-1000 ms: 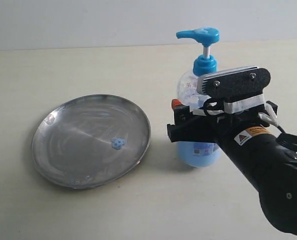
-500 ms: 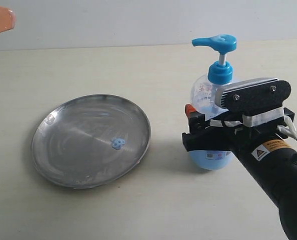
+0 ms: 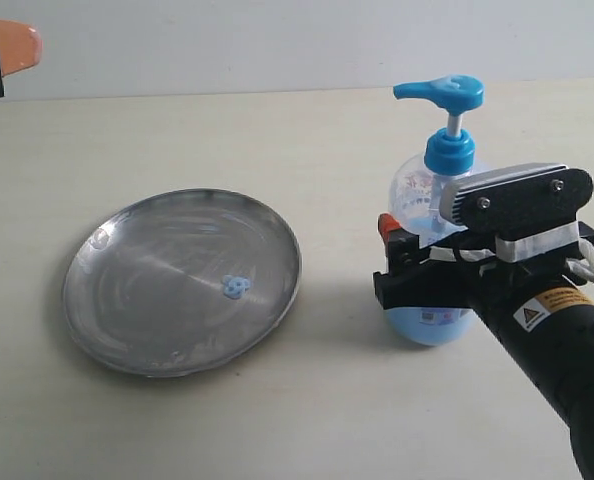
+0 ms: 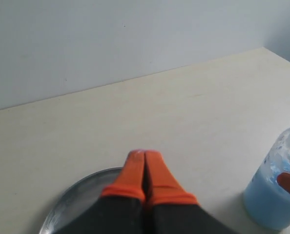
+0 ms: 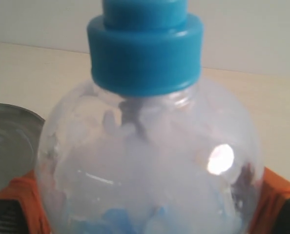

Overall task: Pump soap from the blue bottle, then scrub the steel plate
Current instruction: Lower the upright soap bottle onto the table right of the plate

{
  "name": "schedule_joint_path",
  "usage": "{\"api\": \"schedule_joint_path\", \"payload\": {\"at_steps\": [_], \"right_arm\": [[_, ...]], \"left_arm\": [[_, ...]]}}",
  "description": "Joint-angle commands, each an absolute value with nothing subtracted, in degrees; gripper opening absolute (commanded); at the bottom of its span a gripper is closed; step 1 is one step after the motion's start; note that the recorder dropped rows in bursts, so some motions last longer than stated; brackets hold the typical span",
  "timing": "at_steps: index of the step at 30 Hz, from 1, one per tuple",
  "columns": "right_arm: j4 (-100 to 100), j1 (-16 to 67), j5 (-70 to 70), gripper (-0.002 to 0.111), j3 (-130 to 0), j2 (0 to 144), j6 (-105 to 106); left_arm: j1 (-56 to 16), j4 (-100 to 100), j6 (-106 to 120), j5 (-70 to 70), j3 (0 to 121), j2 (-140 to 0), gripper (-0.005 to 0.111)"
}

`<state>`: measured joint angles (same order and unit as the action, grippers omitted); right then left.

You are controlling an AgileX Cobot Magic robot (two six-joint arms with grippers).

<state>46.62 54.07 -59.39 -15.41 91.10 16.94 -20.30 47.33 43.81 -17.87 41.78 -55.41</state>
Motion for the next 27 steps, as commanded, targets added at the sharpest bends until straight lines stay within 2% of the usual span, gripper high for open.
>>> {"api": "schedule_joint_path", "payload": {"at_steps": [1,8,11,17,24,27], "right_arm": [[45.3,53.8,-65.7,0.000,-15.2,90.0,16.3],[45.9,53.8,-64.8,0.000,-15.2,90.2,16.5],[47.1,53.8,-64.5,0.007,-15.2,91.3,16.5],[47.3,53.8,-64.5,0.034,-15.2,93.9,16.5],[47.3,53.8,-66.0,0.078,-15.2,93.9,16.5],[47.5,53.8,-66.6,0.090,-15.2,93.9,16.5]], "left_arm": [[-20.8,47.7,44.3,-16.9,41.5,-55.1,0.000],[-20.8,48.3,44.3,-16.9,41.5,-55.1,0.000],[-20.8,48.6,44.3,-17.0,41.5,-55.1,0.000],[-20.8,48.7,44.3,-17.0,41.5,-55.1,0.000],[-20.8,48.7,44.3,-17.0,41.5,-55.1,0.000],[-20.8,48.7,44.3,-16.9,41.5,-55.1,0.000]]}}
